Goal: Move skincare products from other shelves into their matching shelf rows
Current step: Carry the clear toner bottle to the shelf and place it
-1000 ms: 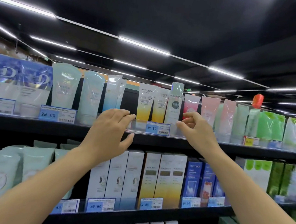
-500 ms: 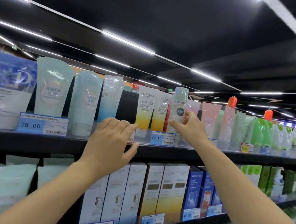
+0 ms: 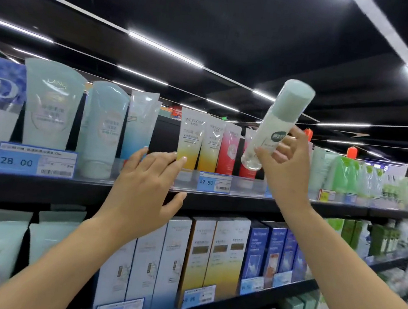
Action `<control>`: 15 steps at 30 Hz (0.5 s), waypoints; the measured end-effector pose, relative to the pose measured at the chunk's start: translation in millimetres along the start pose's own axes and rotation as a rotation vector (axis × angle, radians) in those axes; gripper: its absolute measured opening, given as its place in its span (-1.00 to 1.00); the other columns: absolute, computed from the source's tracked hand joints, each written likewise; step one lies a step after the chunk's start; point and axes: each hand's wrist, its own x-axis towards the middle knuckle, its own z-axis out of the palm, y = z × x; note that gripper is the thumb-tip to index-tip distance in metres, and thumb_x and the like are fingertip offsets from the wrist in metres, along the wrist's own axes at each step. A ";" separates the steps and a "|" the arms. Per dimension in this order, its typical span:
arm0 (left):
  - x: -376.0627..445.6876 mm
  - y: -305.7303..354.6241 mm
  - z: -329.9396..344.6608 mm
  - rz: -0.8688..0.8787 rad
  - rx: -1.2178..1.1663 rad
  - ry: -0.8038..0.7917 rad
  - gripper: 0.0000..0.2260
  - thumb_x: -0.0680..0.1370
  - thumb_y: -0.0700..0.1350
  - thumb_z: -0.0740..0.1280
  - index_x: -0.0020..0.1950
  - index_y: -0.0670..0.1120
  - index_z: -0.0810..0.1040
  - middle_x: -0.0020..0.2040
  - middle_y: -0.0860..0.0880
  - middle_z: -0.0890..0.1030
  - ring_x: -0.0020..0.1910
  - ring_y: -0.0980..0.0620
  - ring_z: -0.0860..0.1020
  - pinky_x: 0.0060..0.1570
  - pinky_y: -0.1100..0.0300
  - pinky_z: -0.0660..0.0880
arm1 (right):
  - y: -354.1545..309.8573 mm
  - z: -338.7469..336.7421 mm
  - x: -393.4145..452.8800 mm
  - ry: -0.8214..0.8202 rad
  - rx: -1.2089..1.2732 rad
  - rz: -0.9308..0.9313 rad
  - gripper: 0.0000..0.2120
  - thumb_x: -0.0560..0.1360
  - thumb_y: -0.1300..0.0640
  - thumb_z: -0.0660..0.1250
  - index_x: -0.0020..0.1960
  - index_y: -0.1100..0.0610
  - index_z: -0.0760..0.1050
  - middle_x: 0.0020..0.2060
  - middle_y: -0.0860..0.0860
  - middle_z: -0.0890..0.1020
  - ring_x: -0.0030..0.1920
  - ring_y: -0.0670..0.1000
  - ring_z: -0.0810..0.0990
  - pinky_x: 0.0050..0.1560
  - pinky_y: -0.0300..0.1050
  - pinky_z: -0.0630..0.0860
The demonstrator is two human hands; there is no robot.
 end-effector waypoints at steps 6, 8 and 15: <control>13.4 71.7 3.9 0.049 -0.200 0.081 -0.48 0.51 0.14 0.17 0.39 -0.09 0.40 0.29 -0.04 0.50 0.30 -0.02 0.40 0.36 0.05 0.23 | -11.5 -96.2 -32.3 0.007 0.025 0.032 -0.60 0.38 0.19 0.48 0.07 -0.09 0.38 -0.10 -0.19 0.55 -0.09 -0.27 0.59 -0.09 -0.37 0.54; 20.3 110.2 15.8 0.090 -0.255 0.100 -0.51 0.51 0.11 0.20 0.37 -0.10 0.42 0.28 -0.04 0.50 0.28 -0.02 0.41 0.36 0.09 0.23 | 0.8 -137.9 -48.6 -0.023 0.016 0.078 -0.61 0.37 0.24 0.47 0.01 -0.09 0.37 -0.09 -0.13 0.60 -0.11 -0.22 0.62 -0.11 -0.36 0.55; 34.4 270.1 91.9 0.177 -0.454 0.032 -0.55 0.49 0.05 0.24 0.32 -0.13 0.48 0.23 -0.06 0.55 0.21 -0.05 0.48 0.33 0.04 0.28 | 59.3 -293.5 -109.0 -0.103 -0.171 0.240 -0.57 0.34 0.21 0.50 0.05 -0.08 0.36 -0.21 -0.31 0.57 -0.22 -0.29 0.57 -0.30 -0.44 0.44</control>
